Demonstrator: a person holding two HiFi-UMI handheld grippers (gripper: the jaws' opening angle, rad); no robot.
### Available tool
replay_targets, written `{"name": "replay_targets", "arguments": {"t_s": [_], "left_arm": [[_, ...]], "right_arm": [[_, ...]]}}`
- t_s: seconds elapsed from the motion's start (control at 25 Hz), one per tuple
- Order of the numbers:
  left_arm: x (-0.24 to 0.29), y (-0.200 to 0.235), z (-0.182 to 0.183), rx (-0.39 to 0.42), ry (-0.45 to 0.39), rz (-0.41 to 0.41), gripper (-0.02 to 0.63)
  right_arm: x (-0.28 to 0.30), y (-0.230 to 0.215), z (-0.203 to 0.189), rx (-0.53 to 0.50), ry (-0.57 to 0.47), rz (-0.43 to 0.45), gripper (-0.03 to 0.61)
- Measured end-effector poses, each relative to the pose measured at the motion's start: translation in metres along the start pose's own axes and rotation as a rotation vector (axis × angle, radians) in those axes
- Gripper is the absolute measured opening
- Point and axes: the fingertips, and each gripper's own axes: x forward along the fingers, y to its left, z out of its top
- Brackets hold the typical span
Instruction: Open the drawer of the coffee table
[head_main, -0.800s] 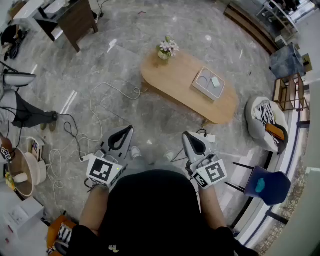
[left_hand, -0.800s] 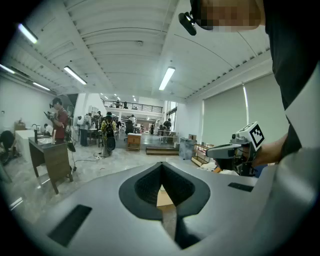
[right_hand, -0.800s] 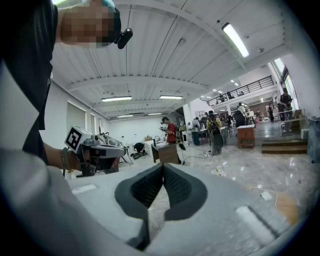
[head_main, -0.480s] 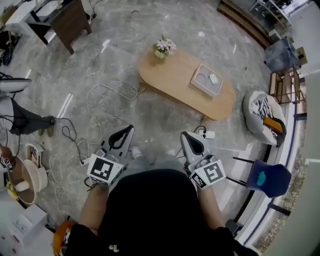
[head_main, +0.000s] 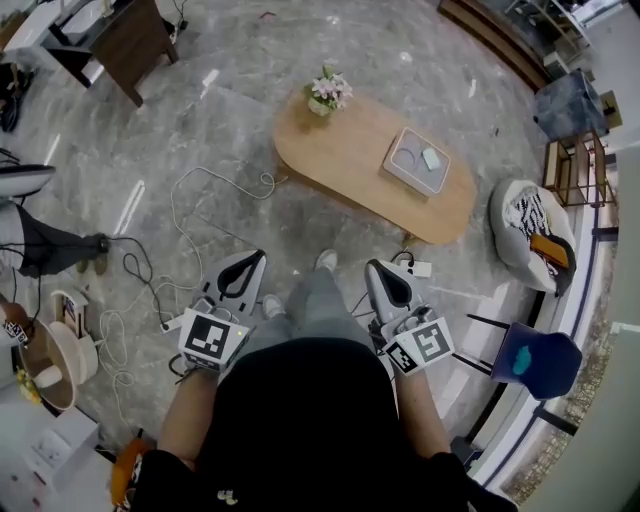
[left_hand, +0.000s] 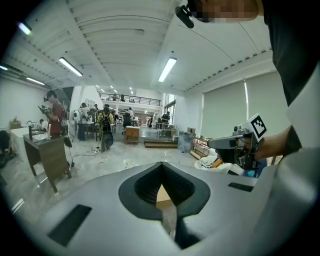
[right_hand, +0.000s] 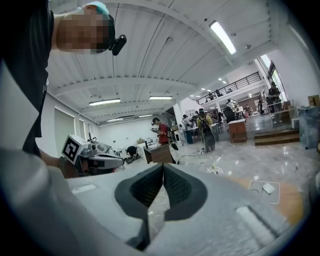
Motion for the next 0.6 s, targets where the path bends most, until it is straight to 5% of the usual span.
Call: {"name": "replay_targets", "arguments": {"t_s": [0.6], "left_arm": [[0.175,0.066,-0.006,-0.017,0.165,0.109,0.012]], "right_arm": [[0.106,-0.174,0.005,0.086,0.082,0.122,-0.002]]}}
